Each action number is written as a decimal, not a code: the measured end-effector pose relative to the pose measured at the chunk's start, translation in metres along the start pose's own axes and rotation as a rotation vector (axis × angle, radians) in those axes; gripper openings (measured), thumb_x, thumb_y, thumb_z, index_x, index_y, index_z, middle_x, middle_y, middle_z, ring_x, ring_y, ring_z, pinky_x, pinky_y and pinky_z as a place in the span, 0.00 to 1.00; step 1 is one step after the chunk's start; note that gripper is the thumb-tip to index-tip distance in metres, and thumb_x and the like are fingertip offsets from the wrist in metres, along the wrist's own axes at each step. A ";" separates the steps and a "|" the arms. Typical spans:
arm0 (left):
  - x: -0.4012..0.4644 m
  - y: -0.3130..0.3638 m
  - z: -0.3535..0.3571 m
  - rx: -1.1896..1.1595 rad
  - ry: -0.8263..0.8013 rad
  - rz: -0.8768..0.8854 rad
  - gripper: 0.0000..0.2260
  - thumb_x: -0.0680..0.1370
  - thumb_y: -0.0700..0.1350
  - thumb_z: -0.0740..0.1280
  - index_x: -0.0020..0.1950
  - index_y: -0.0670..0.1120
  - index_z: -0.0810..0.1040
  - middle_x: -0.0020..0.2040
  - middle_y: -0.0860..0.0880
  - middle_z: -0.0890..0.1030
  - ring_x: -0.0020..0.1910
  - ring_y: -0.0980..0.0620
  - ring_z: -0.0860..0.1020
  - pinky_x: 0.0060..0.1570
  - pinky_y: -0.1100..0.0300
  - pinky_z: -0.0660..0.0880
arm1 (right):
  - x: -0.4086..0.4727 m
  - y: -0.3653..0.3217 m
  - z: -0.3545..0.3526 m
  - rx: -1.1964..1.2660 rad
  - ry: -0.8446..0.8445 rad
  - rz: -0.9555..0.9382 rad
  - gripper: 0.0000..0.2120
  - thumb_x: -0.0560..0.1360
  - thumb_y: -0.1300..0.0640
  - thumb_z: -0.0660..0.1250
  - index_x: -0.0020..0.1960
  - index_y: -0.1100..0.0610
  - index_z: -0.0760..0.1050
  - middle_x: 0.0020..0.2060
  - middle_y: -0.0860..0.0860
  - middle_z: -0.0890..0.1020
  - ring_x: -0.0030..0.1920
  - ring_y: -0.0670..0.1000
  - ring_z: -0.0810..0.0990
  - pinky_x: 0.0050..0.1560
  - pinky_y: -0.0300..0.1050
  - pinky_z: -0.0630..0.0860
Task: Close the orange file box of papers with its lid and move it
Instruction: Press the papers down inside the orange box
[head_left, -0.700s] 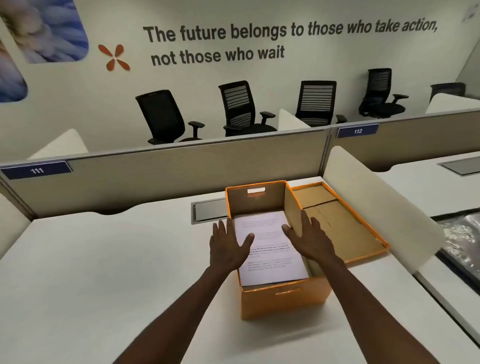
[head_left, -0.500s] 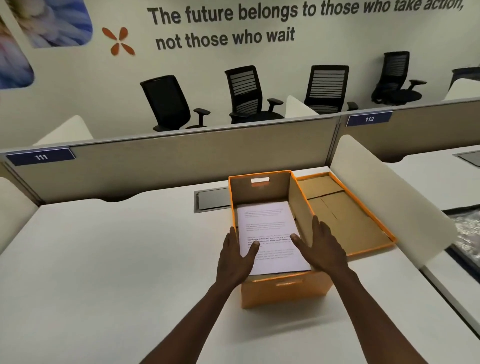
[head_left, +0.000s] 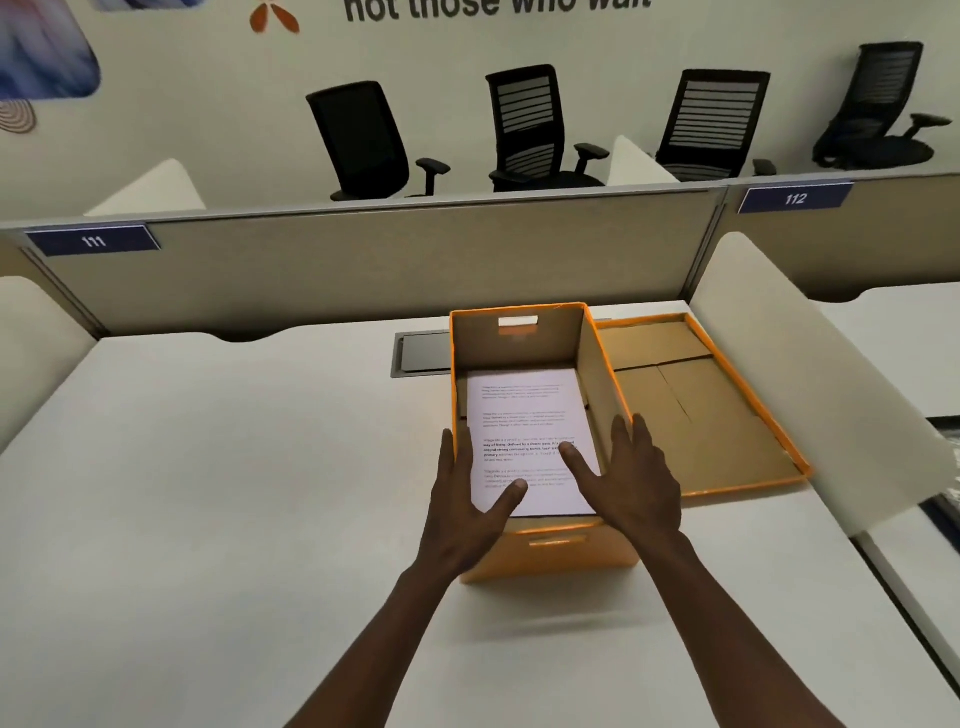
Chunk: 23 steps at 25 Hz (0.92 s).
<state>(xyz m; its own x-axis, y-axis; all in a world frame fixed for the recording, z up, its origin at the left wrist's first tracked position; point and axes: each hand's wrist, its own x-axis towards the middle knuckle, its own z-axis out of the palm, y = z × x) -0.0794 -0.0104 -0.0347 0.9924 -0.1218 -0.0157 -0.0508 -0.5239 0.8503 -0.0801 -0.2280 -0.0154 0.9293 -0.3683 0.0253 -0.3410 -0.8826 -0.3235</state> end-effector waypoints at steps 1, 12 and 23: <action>-0.004 -0.001 -0.001 -0.019 0.031 -0.008 0.47 0.69 0.74 0.65 0.82 0.63 0.47 0.84 0.58 0.46 0.82 0.58 0.49 0.73 0.61 0.51 | 0.000 -0.003 0.001 0.027 -0.004 -0.010 0.49 0.70 0.21 0.49 0.78 0.53 0.59 0.80 0.55 0.57 0.74 0.61 0.66 0.62 0.60 0.73; -0.012 -0.019 -0.028 0.033 0.153 -0.036 0.43 0.73 0.67 0.69 0.82 0.62 0.50 0.84 0.59 0.47 0.83 0.54 0.52 0.72 0.59 0.55 | 0.000 -0.039 0.015 0.072 -0.039 -0.117 0.51 0.65 0.17 0.51 0.78 0.48 0.61 0.81 0.53 0.54 0.76 0.60 0.63 0.64 0.60 0.72; -0.012 -0.023 -0.029 0.173 0.138 -0.052 0.42 0.74 0.67 0.66 0.83 0.56 0.51 0.85 0.53 0.48 0.81 0.45 0.60 0.72 0.46 0.68 | -0.001 -0.029 0.012 0.153 -0.111 -0.156 0.47 0.68 0.20 0.53 0.80 0.44 0.53 0.81 0.49 0.43 0.79 0.59 0.56 0.67 0.60 0.69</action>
<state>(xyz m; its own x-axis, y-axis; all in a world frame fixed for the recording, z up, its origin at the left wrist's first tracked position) -0.0865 0.0273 -0.0388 0.9995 0.0193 0.0250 -0.0058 -0.6649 0.7469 -0.0697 -0.1981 -0.0172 0.9819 -0.1887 -0.0155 -0.1743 -0.8686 -0.4638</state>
